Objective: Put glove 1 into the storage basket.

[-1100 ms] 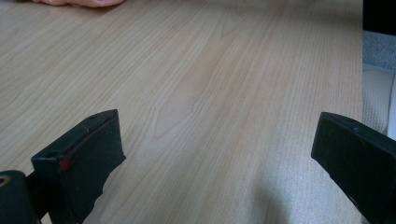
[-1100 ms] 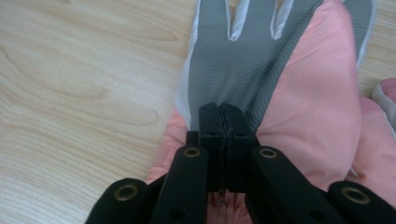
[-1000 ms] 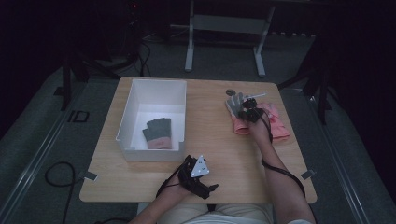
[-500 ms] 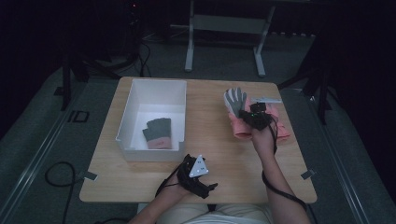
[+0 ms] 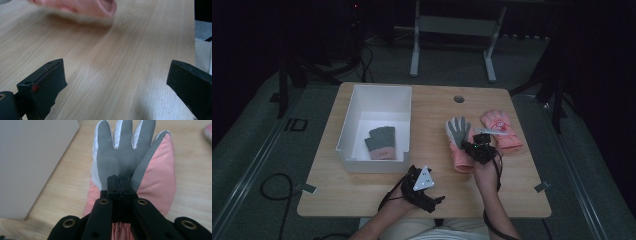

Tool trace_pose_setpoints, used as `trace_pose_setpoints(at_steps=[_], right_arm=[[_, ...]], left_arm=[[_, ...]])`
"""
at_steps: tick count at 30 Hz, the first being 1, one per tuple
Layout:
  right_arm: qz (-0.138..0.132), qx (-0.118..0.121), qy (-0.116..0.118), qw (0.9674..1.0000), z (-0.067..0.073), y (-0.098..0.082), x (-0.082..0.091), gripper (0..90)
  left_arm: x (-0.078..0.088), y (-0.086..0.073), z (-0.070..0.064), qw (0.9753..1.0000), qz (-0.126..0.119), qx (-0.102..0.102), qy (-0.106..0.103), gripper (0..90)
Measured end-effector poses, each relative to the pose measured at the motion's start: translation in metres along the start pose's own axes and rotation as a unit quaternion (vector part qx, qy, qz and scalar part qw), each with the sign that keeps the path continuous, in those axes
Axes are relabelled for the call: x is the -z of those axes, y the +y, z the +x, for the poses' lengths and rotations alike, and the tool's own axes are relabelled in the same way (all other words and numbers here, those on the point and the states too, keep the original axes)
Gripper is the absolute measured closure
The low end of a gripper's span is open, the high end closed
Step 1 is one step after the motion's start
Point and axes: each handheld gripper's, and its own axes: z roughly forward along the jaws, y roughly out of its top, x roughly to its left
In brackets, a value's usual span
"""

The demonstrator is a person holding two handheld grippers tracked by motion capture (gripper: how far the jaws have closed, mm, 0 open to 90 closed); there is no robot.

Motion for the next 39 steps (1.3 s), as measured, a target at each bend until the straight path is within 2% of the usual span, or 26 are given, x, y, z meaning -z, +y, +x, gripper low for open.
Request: trace_pose_setpoints(at_steps=[8,10,14,18,21,24,27,28,29,30,31,32,33,37,39], right_arm=[[0.04,-0.01,-0.02,0.999,0.001,-0.016,-0.032,89.4],[0.044,-0.016,-0.021,0.9987,0.001,-0.017,-0.037,88.9],[0.049,-0.012,-0.024,0.9984,0.003,-0.018,-0.041,84.9],[0.047,-0.012,-0.025,0.9985,0.004,-0.019,-0.041,81.0],[0.035,-0.008,-0.016,0.9992,0.004,-0.016,-0.032,75.4],[0.022,-0.001,-0.01,0.9997,0.002,-0.012,-0.022,73.8],[-0.012,0.024,0.001,0.9996,-0.009,0.0,0.003,69.3],[-0.017,0.034,-0.005,0.9993,-0.014,0.003,0.008,68.3],[-0.025,0.044,-0.002,0.9987,-0.02,0.005,0.014,66.5],[-0.025,0.044,-0.002,0.9987,-0.02,0.005,0.014,66.5],[-0.026,0.059,0.003,0.9979,-0.033,0.009,0.021,65.1],[-0.026,0.059,0.003,0.9979,-0.033,0.009,0.021,65.1],[-0.027,0.063,0.011,0.9976,-0.048,0.011,0.027,64.2],[-0.029,0.091,0.001,0.9955,-0.077,0.009,0.034,63.4],[-0.029,0.095,-0.008,0.995,-0.092,0.009,0.036,63.5]], left_arm=[[-0.003,-0.001,-0.001,0.9999,0.007,-0.005,-0.007,1.8],[-0.003,-0.001,-0.001,0.9999,0.006,-0.002,-0.008,1.8],[-0.003,-0.002,0.0,0.9999,0.007,-0.001,-0.009,1.8],[-0.003,-0.002,-0.001,0.9999,0.008,-0.003,-0.012,1.8],[-0.003,-0.003,0.0,0.9999,0.004,0.0,-0.014,1.8],[-0.003,-0.003,0.0,0.9999,0.002,0.001,-0.014,1.8],[-0.003,-0.003,0.001,0.9999,0.002,0.002,-0.016,1.8],[-0.003,-0.003,0.001,0.9999,0.001,0.002,-0.016,1.8],[-0.003,-0.003,0.001,0.9999,0.002,0.002,-0.017,1.8],[-0.003,-0.003,0.001,0.9999,0.002,0.002,-0.017,1.8],[-0.003,-0.003,0.001,0.9999,0.001,0.003,-0.017,1.8],[-0.003,-0.003,0.001,0.9999,0.001,0.003,-0.017,1.8],[-0.002,-0.003,0.0,0.9998,0.002,0.003,-0.019,1.8],[-0.002,-0.004,0.0,0.9998,0.0,0.006,-0.021,1.8],[-0.002,-0.004,0.0,0.9997,-0.002,0.006,-0.022,1.8]])
